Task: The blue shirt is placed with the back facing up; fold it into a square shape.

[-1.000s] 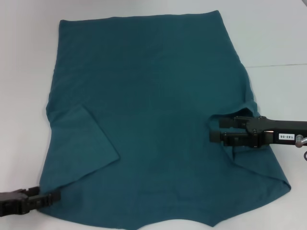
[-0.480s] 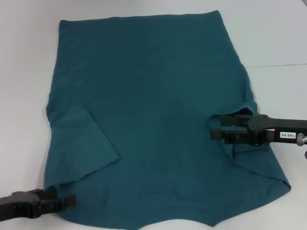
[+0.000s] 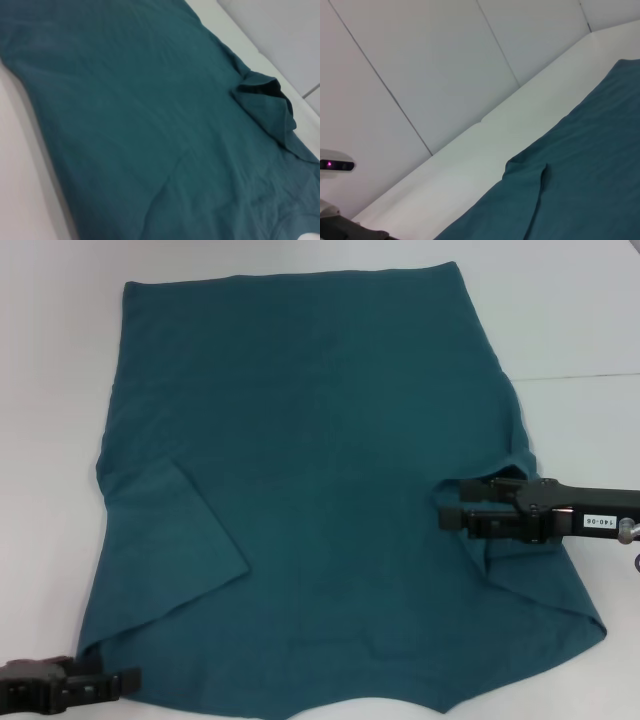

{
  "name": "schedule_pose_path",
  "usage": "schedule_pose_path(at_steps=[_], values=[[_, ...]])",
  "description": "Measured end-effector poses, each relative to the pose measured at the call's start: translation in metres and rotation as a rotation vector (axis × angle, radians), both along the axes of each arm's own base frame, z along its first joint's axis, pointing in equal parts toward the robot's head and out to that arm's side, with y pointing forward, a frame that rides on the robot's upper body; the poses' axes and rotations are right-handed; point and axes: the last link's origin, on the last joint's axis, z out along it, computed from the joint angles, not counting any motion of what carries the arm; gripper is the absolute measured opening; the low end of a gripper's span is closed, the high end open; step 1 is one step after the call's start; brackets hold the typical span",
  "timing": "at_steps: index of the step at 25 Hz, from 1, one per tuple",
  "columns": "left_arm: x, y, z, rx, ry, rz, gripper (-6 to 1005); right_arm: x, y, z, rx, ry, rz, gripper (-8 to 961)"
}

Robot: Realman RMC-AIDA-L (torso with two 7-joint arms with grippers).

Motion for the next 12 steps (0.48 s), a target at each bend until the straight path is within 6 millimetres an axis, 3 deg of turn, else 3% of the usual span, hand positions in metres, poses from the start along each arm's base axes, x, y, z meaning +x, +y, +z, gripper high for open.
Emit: schedule_pose_path(at_steps=[12], values=[[-0.01,0.0035,0.0103,0.043,0.036,0.075,861,0.0009,0.0004,0.0018,0.006,0.0,-0.003,928]])
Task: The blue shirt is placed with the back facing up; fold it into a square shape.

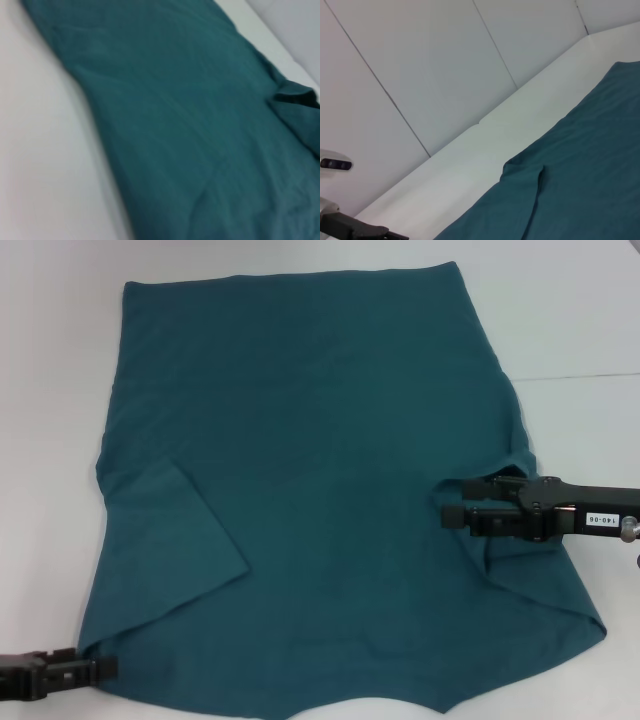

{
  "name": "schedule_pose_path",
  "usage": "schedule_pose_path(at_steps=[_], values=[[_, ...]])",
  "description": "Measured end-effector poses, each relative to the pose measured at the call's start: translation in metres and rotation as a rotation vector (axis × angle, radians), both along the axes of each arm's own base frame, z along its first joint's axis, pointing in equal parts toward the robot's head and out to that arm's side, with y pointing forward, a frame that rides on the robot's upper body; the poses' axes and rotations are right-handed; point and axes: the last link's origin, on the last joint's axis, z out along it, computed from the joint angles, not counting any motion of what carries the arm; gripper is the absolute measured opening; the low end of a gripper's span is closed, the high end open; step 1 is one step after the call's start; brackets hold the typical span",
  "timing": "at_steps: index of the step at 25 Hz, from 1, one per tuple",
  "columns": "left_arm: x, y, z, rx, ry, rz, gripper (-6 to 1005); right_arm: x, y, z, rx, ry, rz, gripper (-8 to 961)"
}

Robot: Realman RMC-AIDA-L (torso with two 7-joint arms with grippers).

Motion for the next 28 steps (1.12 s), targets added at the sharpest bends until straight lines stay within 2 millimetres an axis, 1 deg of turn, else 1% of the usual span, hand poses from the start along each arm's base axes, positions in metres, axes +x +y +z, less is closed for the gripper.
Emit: schedule_pose_path(at_steps=[4,7,17,23,28], values=[[-0.006,0.001,0.002,0.017,0.022,0.03,861,0.0,0.0,0.0,0.001,0.001,-0.001,928],[-0.006,0.002,0.002,0.017,0.026,0.032,860,0.0,0.0,0.0,0.003,0.003,-0.003,928],[-0.001,0.005,-0.007,-0.015,0.029,0.015,859,0.001,0.0,0.001,0.009,0.008,-0.008,927],[0.002,0.007,-0.008,-0.023,0.024,0.003,858,0.001,0.0,0.002,0.014,0.015,-0.013,927],[0.008,0.009,-0.017,-0.062,0.019,-0.024,858,0.003,-0.001,0.003,0.015,0.016,-0.018,927]])
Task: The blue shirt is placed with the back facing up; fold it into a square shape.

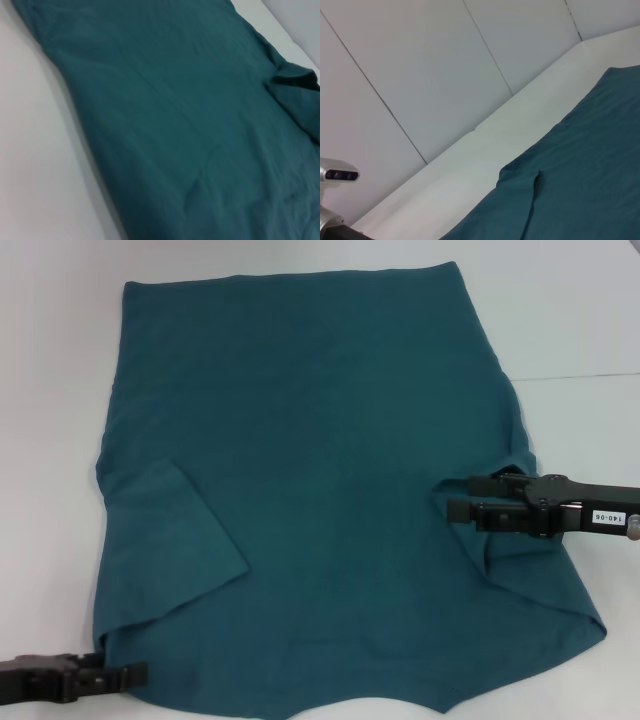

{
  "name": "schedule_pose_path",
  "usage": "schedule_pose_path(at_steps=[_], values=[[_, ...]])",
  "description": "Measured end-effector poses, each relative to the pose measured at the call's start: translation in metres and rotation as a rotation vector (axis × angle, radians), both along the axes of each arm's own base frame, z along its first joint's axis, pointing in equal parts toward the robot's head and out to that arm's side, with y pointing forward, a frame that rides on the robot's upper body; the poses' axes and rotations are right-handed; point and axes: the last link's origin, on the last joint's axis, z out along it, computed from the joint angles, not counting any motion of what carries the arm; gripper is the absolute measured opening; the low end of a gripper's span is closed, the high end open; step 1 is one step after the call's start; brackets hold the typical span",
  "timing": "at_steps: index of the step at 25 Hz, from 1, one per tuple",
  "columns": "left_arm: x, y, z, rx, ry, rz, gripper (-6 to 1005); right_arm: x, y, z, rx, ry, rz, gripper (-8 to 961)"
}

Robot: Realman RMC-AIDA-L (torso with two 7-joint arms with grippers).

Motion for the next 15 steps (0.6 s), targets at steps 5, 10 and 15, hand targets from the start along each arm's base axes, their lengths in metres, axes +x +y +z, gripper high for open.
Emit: schedule_pose_path(at_steps=[5,10,15], values=[[0.009,0.004,-0.006,-0.033,-0.02,-0.029,857,0.0,-0.001,0.001,-0.001,0.005,0.001,927],[0.019,0.007,-0.007,-0.061,-0.045,-0.064,856,0.002,-0.002,0.003,0.005,0.01,-0.005,927],[0.025,0.006,-0.008,-0.092,-0.058,-0.086,856,0.003,-0.003,0.003,0.008,0.01,-0.008,926]])
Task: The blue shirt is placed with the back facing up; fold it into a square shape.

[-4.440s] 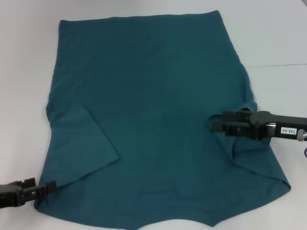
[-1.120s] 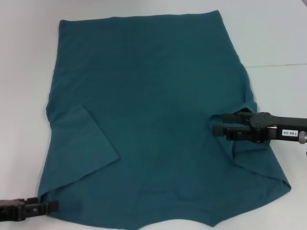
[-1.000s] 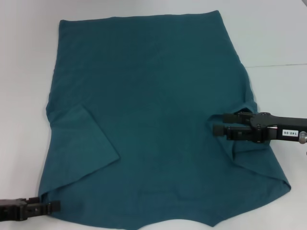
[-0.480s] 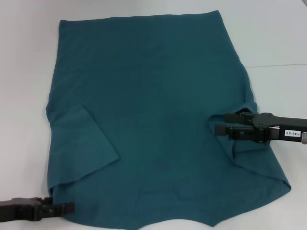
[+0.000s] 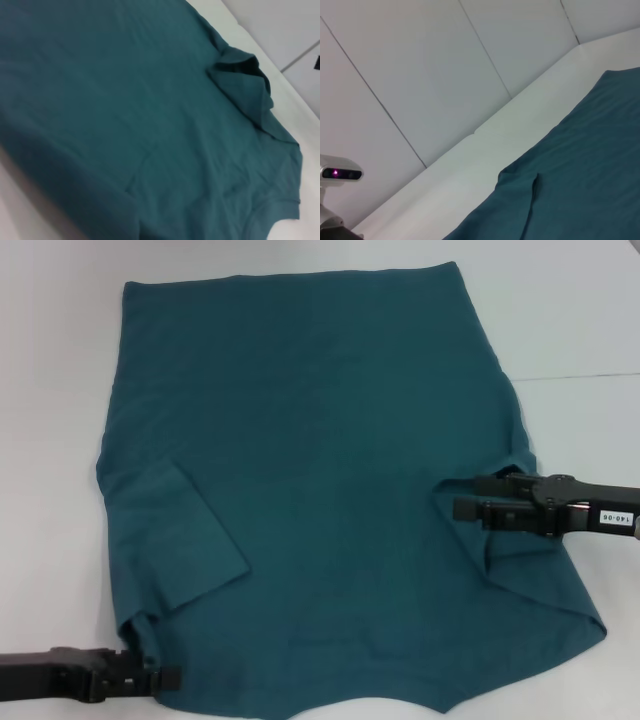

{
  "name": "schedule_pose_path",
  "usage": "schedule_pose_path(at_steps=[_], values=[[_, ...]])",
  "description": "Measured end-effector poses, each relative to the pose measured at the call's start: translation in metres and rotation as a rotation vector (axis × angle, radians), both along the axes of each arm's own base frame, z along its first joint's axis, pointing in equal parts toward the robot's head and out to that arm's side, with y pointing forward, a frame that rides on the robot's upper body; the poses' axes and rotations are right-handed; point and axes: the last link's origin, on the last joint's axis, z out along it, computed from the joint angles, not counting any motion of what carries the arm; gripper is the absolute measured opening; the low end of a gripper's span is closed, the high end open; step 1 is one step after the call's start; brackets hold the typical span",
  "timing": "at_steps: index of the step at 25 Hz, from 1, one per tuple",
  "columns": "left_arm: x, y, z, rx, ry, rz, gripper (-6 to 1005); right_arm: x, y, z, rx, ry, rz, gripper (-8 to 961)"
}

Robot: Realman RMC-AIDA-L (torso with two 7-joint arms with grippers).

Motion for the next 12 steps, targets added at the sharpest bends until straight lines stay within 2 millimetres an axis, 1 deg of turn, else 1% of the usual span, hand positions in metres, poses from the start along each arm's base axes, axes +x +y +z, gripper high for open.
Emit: schedule_pose_path(at_steps=[12], values=[[0.0006,-0.0036,-0.0047,-0.046,0.018,-0.009,854,0.0007,0.0007,0.002,0.01,0.005,-0.005,926]])
